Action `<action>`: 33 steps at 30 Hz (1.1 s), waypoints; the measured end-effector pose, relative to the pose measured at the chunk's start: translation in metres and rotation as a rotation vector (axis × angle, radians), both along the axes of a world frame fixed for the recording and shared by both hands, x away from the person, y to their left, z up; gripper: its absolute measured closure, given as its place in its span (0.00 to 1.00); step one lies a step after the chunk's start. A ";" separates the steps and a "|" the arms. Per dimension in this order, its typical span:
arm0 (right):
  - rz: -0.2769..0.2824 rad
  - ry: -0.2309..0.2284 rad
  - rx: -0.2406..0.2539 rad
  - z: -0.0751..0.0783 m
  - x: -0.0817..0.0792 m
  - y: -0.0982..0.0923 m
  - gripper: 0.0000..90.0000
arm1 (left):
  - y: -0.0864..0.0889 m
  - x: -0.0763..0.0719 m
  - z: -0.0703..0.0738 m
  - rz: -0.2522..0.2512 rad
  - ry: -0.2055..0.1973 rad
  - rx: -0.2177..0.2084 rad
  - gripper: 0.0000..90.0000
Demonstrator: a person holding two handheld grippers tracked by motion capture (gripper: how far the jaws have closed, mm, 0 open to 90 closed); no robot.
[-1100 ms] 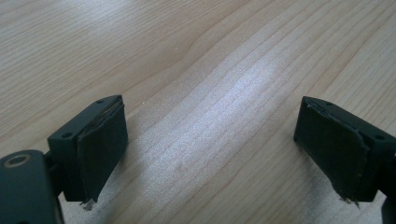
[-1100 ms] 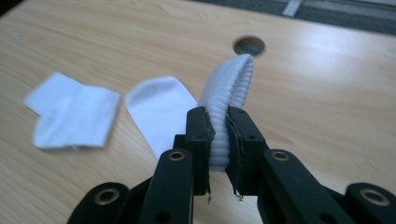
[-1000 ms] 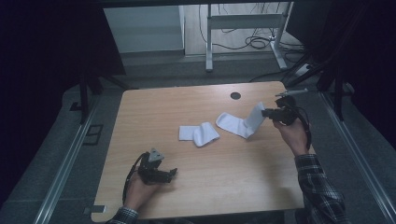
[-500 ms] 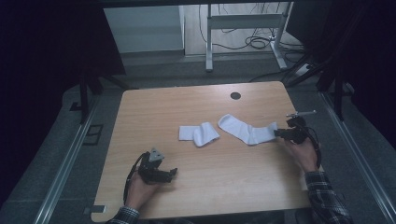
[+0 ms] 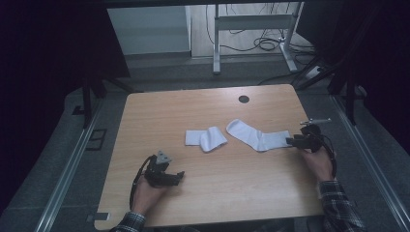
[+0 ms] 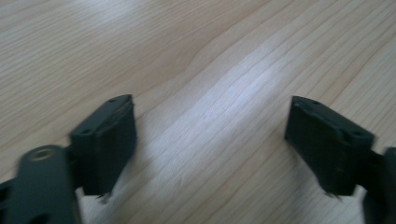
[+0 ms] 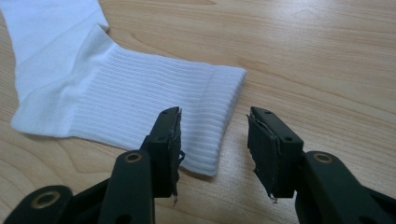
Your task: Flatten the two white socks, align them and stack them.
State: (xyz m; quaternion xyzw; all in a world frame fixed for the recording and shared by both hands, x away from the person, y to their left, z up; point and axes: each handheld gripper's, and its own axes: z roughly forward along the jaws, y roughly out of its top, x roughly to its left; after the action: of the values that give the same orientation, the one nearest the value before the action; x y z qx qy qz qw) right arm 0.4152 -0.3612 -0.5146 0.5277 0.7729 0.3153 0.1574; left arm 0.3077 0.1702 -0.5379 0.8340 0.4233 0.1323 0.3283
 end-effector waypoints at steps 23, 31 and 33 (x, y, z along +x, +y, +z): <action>0.022 -0.042 -0.009 0.006 -0.007 -0.003 0.72 | -0.109 0.094 0.046 -0.091 -0.097 -0.033 0.72; 0.039 -0.037 -0.018 0.006 -0.007 0.000 0.79 | -0.144 0.127 0.047 -0.090 -0.089 -0.038 0.79; 0.039 -0.037 -0.024 0.005 -0.007 0.001 0.79 | -0.152 0.135 0.044 -0.089 -0.080 -0.038 0.80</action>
State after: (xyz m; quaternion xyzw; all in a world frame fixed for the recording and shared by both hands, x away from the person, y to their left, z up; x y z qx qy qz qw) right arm 0.4084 -0.3600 -0.5093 0.5047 0.7837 0.3188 0.1716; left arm 0.4429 0.0181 -0.4937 0.8396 0.3747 0.1425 0.3664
